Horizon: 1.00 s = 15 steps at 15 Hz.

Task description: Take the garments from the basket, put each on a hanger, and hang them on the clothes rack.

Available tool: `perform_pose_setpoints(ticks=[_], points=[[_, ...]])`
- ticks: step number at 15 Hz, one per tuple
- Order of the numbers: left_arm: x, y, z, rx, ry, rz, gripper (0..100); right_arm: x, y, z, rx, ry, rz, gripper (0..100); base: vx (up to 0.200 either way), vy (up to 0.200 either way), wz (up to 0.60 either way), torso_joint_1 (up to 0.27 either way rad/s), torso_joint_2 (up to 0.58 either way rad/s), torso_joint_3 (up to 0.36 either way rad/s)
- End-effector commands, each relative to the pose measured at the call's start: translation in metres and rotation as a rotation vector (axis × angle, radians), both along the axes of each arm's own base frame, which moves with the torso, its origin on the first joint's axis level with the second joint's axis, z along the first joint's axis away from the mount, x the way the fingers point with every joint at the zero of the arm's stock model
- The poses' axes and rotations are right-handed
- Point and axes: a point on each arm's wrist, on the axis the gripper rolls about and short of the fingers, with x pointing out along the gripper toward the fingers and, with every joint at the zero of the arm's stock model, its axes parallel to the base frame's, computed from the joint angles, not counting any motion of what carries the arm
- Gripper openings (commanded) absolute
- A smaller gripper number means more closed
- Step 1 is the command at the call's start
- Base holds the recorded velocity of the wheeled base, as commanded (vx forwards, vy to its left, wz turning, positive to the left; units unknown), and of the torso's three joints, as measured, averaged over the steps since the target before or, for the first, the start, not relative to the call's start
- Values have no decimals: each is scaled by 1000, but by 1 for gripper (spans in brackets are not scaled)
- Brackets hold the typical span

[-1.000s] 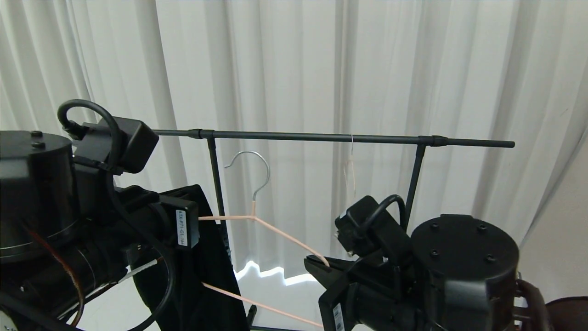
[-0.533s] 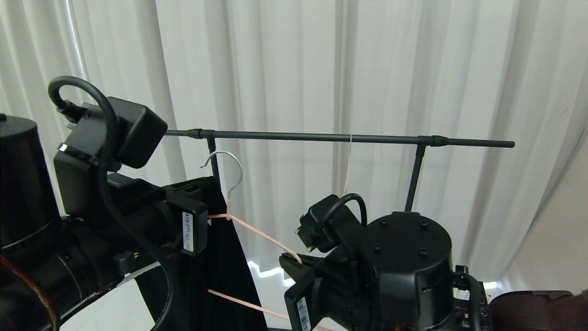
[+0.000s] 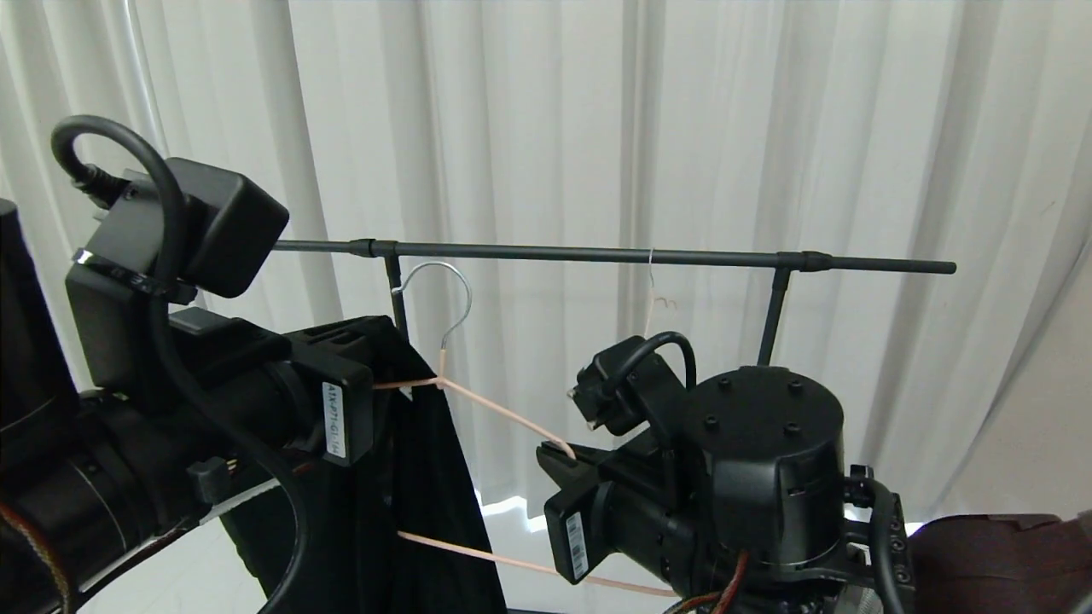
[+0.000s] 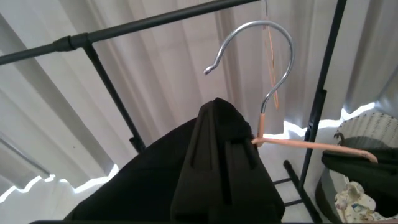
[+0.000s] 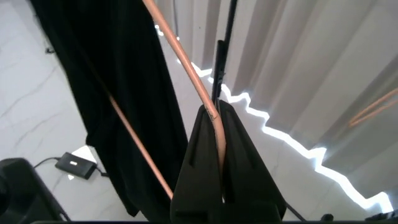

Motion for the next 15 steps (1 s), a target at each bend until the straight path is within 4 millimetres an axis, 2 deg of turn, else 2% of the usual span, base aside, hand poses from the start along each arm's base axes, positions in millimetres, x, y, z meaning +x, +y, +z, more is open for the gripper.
perform_pose_setpoints(ticks=[1, 5, 15], points=[[0, 0, 3, -6, -7, 1, 100, 3, -9, 10, 27, -14, -19, 0, 0, 0, 0, 0, 0, 0], [1, 0, 14, -4, -72, -6, 100, 15, -25, 24, 59, -40, -97, 0, 0, 0, 0, 0, 0, 0], [0, 1, 19, 2, -98, -11, 100, 30, -43, 51, 162, -170, -174, 0, 0, 0, 0, 0, 0, 0]])
